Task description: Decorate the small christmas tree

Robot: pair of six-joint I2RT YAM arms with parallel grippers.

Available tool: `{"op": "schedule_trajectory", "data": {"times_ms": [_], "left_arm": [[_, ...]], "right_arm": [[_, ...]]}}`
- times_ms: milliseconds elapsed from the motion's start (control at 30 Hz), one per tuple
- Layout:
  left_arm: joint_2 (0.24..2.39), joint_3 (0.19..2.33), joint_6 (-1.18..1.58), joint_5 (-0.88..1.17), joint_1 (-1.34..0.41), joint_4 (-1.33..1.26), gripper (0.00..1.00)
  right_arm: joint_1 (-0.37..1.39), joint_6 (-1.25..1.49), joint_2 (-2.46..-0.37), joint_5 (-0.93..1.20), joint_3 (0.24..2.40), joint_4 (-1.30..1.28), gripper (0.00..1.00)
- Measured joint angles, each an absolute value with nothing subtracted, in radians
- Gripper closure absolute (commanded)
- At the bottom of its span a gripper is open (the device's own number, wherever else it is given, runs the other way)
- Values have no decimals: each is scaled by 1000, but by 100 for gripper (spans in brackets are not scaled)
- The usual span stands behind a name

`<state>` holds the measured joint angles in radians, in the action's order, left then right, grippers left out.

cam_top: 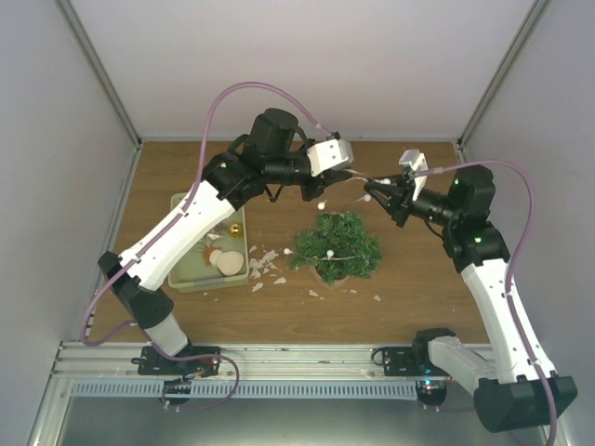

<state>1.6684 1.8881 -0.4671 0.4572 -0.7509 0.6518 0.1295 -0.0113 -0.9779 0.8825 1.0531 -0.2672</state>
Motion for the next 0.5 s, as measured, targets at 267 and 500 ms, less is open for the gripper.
{"op": "schedule_trajectory", "data": {"times_ms": [267, 500], "left_arm": [[1603, 1901, -490, 490, -751, 815, 87], [1536, 1892, -500, 524, -751, 940, 87]], "right_arm": [[130, -34, -939, 904, 1053, -341, 99], [130, -31, -847, 931, 1044, -379, 97]]}}
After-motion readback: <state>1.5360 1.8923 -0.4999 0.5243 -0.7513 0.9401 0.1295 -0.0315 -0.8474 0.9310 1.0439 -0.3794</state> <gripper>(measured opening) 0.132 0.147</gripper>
